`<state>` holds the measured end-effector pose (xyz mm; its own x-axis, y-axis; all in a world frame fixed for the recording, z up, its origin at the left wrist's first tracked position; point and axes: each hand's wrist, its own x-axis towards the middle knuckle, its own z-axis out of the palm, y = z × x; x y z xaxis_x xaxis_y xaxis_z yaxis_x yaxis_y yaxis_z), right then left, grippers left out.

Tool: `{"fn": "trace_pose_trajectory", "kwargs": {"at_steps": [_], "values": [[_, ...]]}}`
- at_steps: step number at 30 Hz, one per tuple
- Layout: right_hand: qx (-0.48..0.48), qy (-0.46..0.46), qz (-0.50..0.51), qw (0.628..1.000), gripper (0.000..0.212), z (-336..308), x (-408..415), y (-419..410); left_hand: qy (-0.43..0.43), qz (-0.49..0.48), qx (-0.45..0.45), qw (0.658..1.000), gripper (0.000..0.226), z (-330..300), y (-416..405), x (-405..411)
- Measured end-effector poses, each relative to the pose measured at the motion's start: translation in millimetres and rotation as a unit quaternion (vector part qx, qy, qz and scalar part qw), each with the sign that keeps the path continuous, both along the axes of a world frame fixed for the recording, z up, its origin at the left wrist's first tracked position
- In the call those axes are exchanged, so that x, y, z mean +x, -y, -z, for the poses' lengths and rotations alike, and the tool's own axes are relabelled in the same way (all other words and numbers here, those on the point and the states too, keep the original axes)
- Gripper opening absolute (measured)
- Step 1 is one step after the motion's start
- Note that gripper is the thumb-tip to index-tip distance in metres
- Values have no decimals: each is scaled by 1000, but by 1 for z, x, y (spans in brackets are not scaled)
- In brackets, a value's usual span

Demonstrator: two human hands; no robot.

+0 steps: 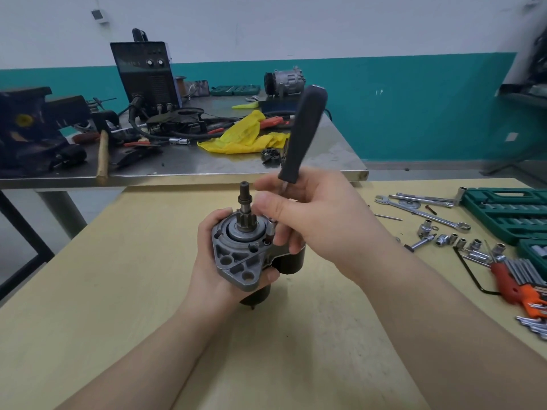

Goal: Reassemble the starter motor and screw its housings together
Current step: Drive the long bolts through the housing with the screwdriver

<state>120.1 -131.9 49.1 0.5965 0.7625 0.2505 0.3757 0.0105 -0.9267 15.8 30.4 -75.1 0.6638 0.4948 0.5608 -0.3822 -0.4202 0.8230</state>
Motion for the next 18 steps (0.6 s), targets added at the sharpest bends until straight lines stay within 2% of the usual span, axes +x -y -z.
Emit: {"fn": "trace_pose_trajectory", "kwargs": {"at_steps": [6,10,12,14,18], "values": [[-32,7,-73,997,19,-5,7,8,-3,-7,16,1000,108,3,-2,0],[-20,15,8,1000,5,2,4,-1,2,-5,28,1000,108,4,-3,1],[-11,18,30,999,11,5,3,-3,4,-2,22,1000,105,2,-2,1],[-5,7,12,1000,9,5,3,-2,1,-3,9,1000,103,1,-1,1],[-6,6,-15,1000,21,0,5,3,-4,-4,14,1000,102,0,-1,-1]]}}
